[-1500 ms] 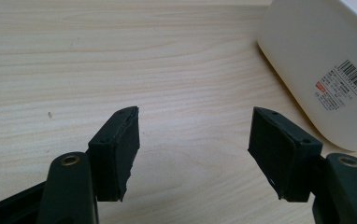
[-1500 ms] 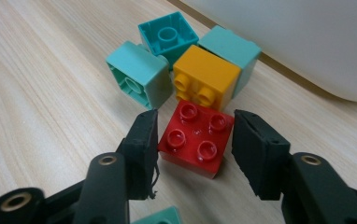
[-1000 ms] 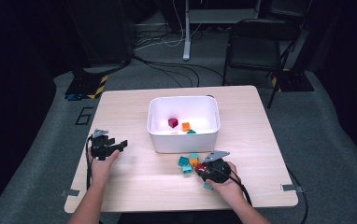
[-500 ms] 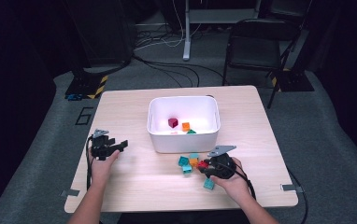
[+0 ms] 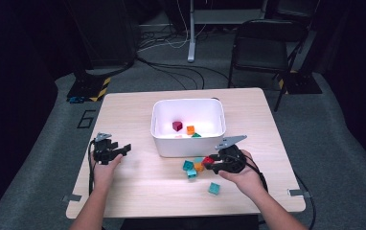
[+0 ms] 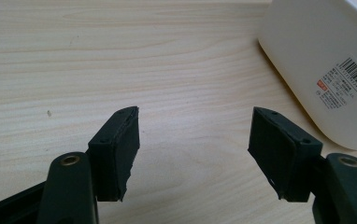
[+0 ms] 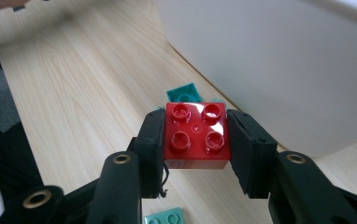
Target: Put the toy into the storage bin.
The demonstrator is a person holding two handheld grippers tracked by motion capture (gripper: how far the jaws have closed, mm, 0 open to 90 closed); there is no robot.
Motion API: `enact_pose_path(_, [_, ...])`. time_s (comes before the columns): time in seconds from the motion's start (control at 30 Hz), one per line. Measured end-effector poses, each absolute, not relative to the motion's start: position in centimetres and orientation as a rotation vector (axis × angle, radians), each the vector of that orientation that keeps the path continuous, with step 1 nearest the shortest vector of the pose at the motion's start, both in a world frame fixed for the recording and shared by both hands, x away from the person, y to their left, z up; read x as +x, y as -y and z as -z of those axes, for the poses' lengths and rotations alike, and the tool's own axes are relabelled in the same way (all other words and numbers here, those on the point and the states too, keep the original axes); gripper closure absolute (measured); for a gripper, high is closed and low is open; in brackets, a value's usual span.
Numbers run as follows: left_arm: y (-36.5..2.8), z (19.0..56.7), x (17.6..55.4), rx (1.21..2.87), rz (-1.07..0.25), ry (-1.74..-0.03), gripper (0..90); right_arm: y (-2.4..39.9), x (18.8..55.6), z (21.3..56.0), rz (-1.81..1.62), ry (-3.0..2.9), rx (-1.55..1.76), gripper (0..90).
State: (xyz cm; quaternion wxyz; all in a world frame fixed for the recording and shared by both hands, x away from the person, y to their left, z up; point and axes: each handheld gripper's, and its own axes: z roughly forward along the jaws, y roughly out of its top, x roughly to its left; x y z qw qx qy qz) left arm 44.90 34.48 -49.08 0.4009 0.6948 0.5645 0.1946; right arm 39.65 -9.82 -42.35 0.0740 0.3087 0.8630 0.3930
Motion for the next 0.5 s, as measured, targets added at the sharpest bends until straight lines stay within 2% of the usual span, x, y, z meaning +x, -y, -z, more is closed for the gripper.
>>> enact_pose_path(0.5, [-34.5, 49.1, 44.9, 1.754, -0.494, -1.427, 33.3, 9.5, 40.8, 37.2, -1.232, -2.609, 0.851, 58.5])
